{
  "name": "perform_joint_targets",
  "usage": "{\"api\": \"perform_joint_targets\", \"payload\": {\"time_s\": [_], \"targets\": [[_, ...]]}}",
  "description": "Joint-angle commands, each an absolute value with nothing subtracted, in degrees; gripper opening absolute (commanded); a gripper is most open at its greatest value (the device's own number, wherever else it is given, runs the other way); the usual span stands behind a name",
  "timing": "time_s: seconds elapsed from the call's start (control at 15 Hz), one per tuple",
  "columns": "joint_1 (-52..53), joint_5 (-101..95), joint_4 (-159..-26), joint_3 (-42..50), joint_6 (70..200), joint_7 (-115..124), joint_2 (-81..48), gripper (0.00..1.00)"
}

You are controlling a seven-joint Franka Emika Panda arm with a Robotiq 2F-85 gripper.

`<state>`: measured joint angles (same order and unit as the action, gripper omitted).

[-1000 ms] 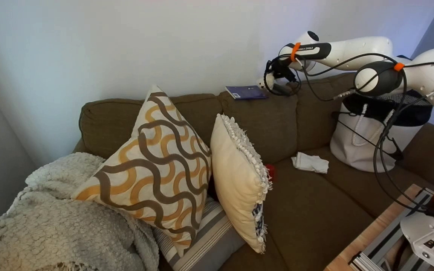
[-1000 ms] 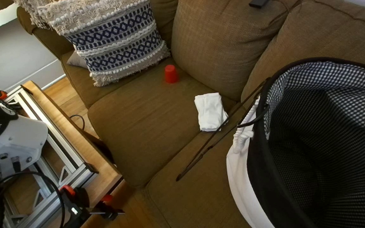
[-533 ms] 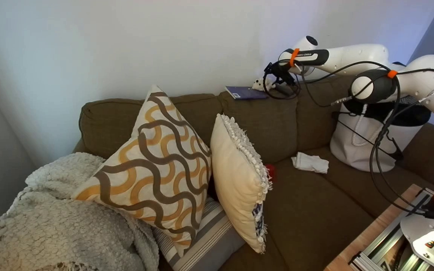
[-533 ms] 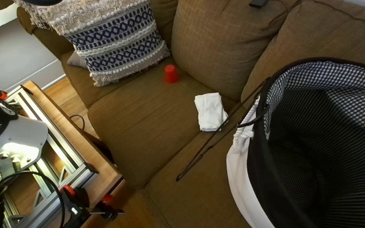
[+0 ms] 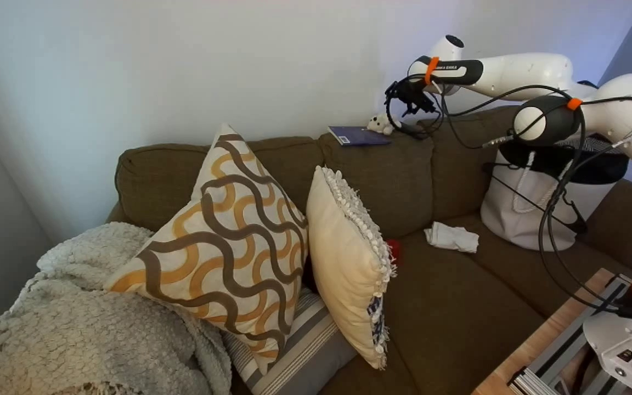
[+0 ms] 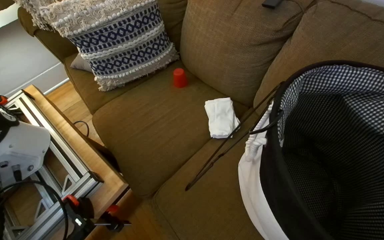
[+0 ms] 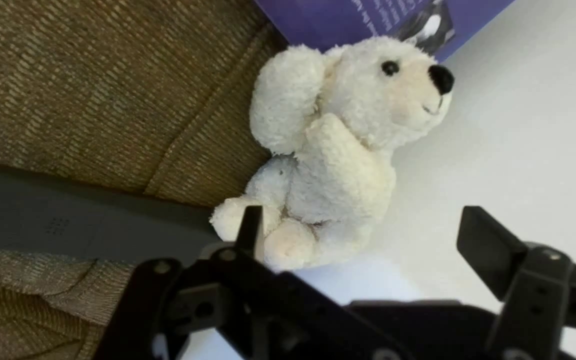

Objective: Pick up the white toy and put it on the top middle brown cushion on the couch

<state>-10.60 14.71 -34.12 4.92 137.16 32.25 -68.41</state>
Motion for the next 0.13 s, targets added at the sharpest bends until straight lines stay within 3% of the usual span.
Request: {"api": "perform_joint_targets", "payload": {"time_s": [0.0,0.07], "targets": [[-10.51,14.58,-34.14,4.68,135.18,29.66,-67.23,1.00],[-10.44,14.65,-34.22,4.55,134.57,28.88,-66.26,1.00]]}}
